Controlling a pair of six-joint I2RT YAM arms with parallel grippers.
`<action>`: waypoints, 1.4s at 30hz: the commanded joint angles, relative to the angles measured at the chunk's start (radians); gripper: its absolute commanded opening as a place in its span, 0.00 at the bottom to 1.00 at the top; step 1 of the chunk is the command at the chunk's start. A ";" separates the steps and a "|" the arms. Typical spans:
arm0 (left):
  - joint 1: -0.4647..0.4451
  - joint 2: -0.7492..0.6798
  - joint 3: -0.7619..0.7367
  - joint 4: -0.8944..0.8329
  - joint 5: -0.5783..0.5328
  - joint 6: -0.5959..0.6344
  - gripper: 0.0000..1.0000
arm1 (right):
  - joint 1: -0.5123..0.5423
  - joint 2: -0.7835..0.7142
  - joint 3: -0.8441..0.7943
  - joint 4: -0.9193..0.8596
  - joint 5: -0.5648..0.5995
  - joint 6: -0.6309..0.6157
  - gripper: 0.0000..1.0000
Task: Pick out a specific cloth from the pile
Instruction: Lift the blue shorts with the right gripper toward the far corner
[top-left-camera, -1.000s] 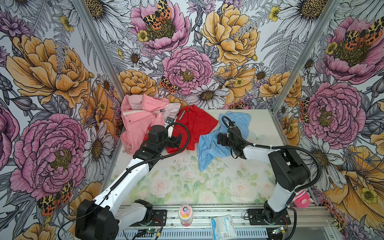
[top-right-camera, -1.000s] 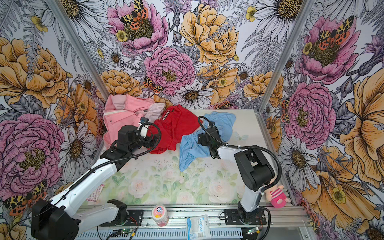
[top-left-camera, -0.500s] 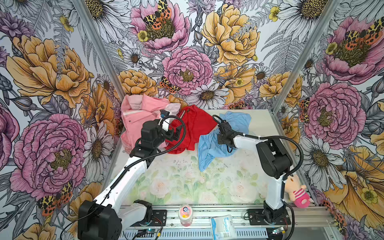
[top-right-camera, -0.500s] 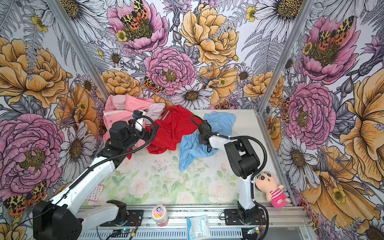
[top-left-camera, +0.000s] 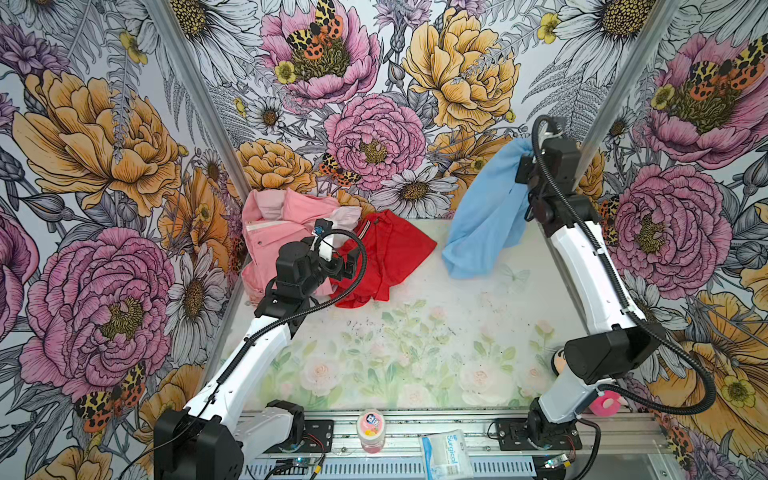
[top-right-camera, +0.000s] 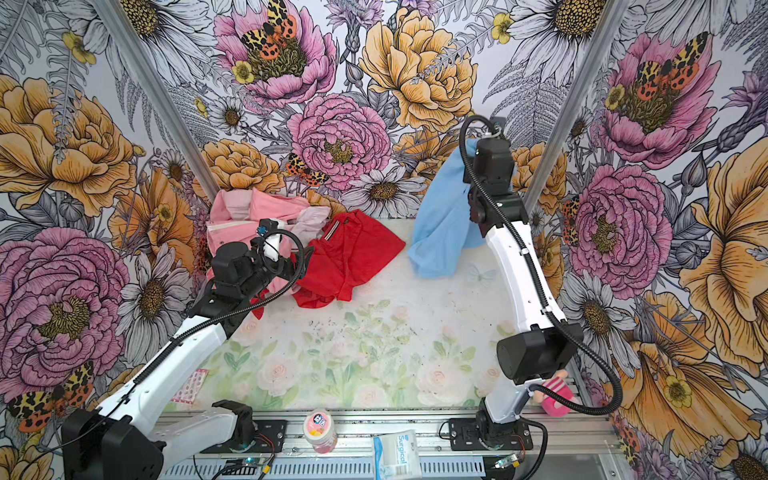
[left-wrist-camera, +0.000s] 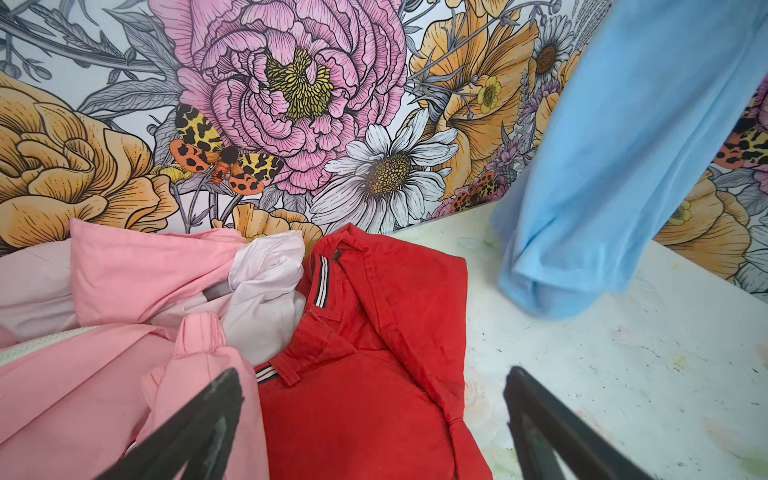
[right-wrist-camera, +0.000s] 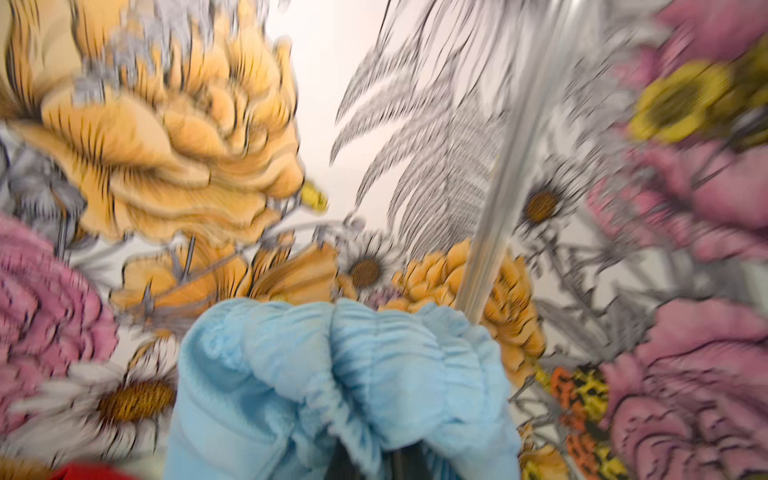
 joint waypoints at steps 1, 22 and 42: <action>0.013 -0.018 0.000 0.028 0.032 -0.021 0.99 | 0.010 0.104 0.271 -0.103 0.185 -0.276 0.00; 0.046 -0.005 -0.017 0.063 0.120 -0.026 0.99 | 0.012 0.112 -0.272 0.073 -0.239 0.177 0.00; -0.026 0.014 -0.007 0.104 0.569 -0.013 0.99 | -0.190 -0.131 -0.824 0.118 -0.048 0.074 0.00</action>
